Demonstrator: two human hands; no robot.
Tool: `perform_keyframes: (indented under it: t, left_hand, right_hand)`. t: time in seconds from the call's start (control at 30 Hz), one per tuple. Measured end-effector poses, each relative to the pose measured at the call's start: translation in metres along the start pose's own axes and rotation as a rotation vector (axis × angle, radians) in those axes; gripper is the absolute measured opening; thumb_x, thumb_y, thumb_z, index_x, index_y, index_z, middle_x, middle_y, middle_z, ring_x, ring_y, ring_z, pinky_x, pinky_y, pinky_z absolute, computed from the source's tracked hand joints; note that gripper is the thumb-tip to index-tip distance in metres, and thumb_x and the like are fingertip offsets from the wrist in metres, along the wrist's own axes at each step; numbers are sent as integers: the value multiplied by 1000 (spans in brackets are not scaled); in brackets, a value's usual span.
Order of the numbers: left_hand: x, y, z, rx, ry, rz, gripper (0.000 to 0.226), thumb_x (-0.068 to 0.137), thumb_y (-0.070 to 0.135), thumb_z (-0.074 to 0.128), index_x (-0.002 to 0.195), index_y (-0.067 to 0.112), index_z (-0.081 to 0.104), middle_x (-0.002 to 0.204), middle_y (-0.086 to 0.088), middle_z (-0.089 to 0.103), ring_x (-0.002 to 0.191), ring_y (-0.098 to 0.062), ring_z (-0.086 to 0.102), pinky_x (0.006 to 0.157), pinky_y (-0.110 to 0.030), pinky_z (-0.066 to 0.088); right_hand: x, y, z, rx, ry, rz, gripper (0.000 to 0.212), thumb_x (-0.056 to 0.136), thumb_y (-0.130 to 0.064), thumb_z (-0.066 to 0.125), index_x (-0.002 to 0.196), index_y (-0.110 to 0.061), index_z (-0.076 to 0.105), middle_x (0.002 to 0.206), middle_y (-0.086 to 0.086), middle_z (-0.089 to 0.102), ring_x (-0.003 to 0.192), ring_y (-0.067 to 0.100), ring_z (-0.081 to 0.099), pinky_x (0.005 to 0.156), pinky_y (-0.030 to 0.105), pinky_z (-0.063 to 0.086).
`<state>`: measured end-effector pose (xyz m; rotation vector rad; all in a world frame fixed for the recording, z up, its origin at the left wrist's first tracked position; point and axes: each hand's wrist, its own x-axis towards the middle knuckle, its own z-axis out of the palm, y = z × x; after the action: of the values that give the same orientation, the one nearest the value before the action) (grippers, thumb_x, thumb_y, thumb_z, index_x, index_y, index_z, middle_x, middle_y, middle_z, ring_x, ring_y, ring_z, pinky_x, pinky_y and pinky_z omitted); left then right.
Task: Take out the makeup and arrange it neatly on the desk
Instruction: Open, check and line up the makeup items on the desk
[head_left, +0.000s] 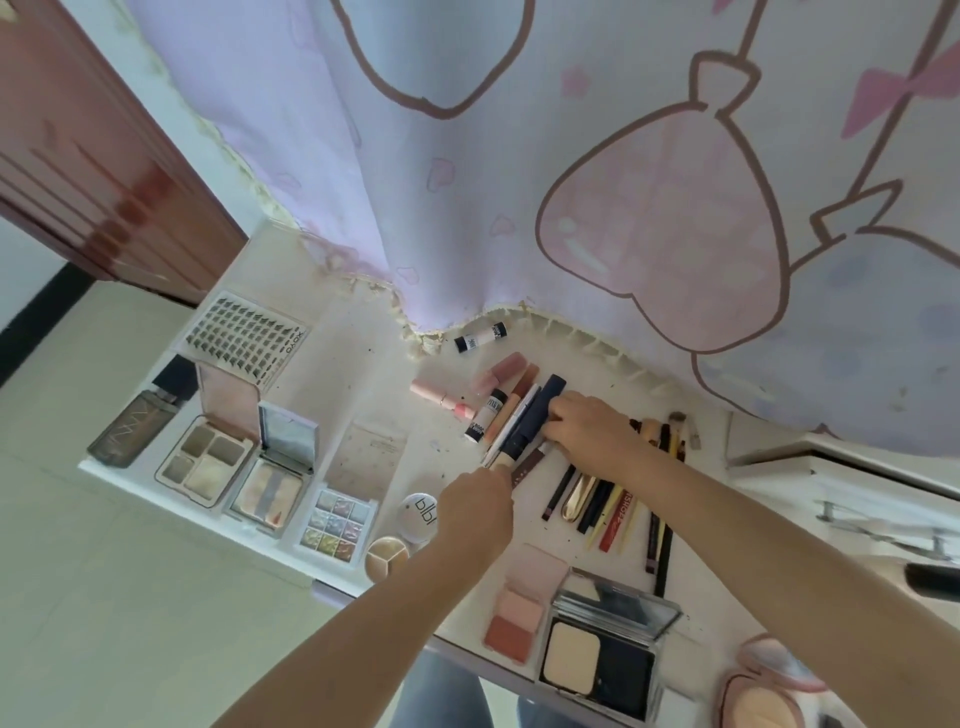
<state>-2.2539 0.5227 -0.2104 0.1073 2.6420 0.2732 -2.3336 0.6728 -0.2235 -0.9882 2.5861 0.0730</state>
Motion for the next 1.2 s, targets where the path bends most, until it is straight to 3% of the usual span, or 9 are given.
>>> perform_keyframes:
  t: [0.13,0.33,0.5,0.67,0.83,0.93,1.03,1.1,1.2]
  left_hand:
    - [2,-6,-4,1,11,68,28,94,28,45,114,10,49,110,-8,57,102,-25,55,78,-32,45]
    - [0,-11,-20,-72,210,333,28,95,28,42,112,11,54,115,-6,52,106,-20,47,82,-28,43]
    - [-9,-9,-49,-270,441,575,12,79,10,62,82,-2,63,73,-15,64,65,-32,62,53,-30,48]
    - [-9,-4,-87,-194,558,762,40,92,24,34,77,5,67,68,-6,67,65,-24,67,65,-28,54]
    - [-15,-7,-131,-144,257,872,23,97,20,37,103,8,56,83,1,57,75,-14,53,70,-16,36]
    - [-25,-13,-162,-232,44,939,22,96,17,39,83,17,57,61,16,45,52,5,43,56,-7,37]
    - [-38,-18,-189,-435,-220,898,31,95,14,42,71,28,55,50,16,55,45,8,51,54,-6,42]
    - [-41,-15,-203,-408,-223,894,24,95,15,42,79,26,56,55,16,58,47,9,53,57,-9,47]
    - [-40,-4,-217,-283,13,894,13,94,18,44,87,24,53,71,13,53,59,3,53,55,-9,43]
  right_hand:
    - [-11,1,-14,109,-42,-19,26,94,-15,41,115,-12,57,116,6,54,109,20,43,85,26,38]
    - [-58,-6,-70,461,99,154,21,89,-14,53,107,-8,64,96,8,62,82,13,50,67,12,30]
    - [-96,-23,-107,628,281,389,18,89,-13,53,103,-10,64,83,-2,57,72,11,47,62,4,36]
    - [-112,-44,-125,709,432,635,32,97,-21,37,67,-16,48,54,-4,40,49,8,37,50,11,35]
    - [-132,-65,-144,723,653,688,35,95,-12,40,62,-22,44,50,-4,40,48,11,39,50,10,35]
    - [-144,-83,-155,681,760,615,29,94,-9,41,70,-24,50,50,-5,44,48,16,42,49,12,35]
    - [-155,-98,-176,574,878,495,24,91,-15,40,78,-21,59,58,2,57,53,16,51,52,10,38]
    - [-161,-98,-188,522,865,453,20,90,-12,42,94,-14,62,68,-6,58,57,3,55,57,3,40]
    - [-161,-90,-197,734,794,552,16,94,-10,42,98,-21,54,60,-16,53,49,-10,52,51,2,38]
